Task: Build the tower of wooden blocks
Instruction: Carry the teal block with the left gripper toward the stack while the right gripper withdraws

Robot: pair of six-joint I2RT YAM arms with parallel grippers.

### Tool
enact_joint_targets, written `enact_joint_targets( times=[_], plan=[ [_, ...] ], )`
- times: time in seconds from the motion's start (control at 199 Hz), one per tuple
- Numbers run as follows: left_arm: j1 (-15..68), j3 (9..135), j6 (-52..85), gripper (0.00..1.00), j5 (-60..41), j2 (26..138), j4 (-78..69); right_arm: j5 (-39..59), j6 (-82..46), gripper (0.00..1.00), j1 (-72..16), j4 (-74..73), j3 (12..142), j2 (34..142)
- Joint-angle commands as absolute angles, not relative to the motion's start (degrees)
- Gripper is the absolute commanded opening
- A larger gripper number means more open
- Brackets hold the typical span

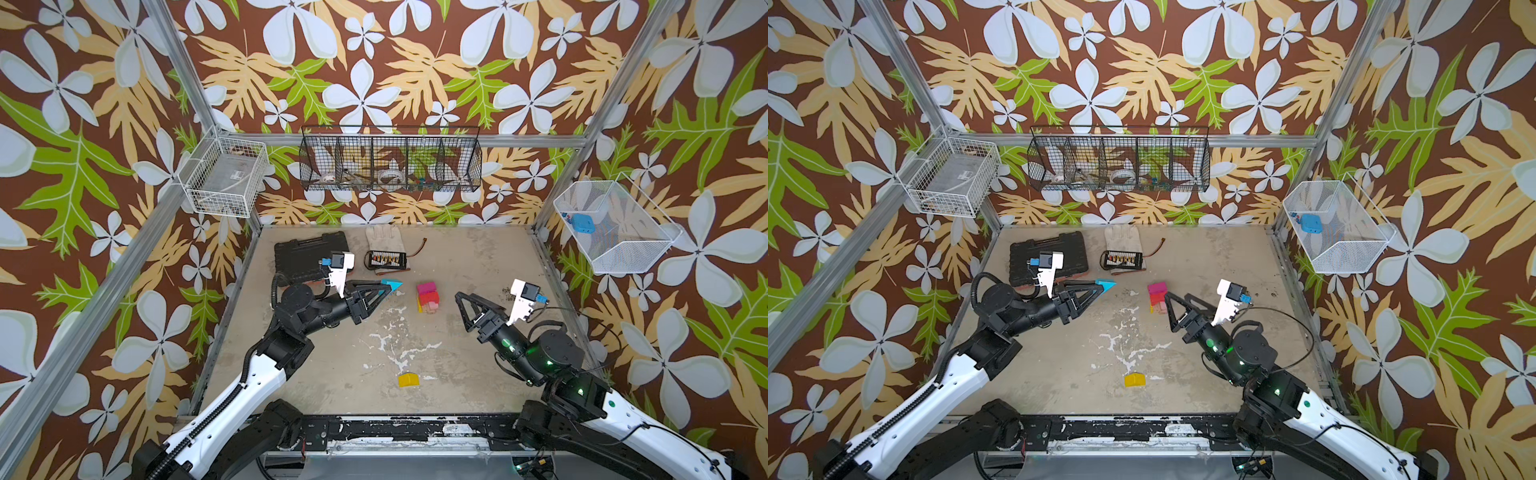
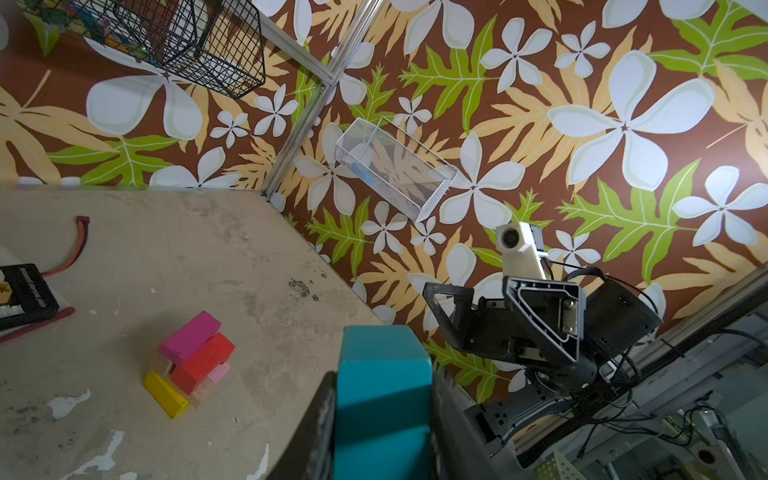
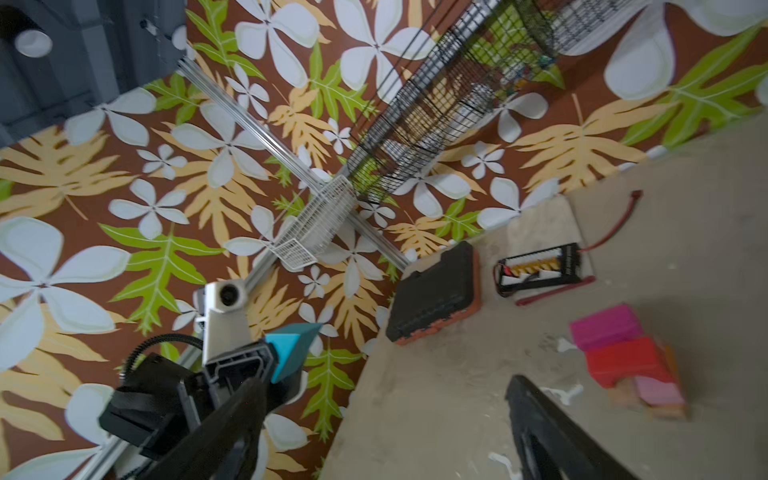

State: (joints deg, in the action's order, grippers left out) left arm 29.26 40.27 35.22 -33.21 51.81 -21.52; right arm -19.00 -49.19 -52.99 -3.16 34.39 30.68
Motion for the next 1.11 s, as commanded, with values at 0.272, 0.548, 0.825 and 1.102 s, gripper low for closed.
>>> enact_joint_targets(
  times=[0.272, 0.548, 0.825, 1.102],
  plan=[
    [29.18, 40.42, 18.86, 0.07, -32.48, 55.49, -33.14, -42.14, -41.64, 1.00, -52.90, 8.29, 23.54, 16.60],
    [29.25, 46.60, 12.20, 0.00, -41.18, 66.50, -32.28, -46.12, -37.12, 1.00, -52.91, 5.87, 20.74, 13.95],
    [29.20, 50.51, -2.32, 0.00, -46.62, 76.31, -29.91, -47.82, -34.24, 1.00, -49.06, 0.90, 17.30, 17.64],
    [29.40, 54.42, -1.89, 0.00, -49.33, 88.62, -37.44, -22.45, -35.15, 1.00, -22.45, -7.56, 12.09, 26.40]
  ],
)
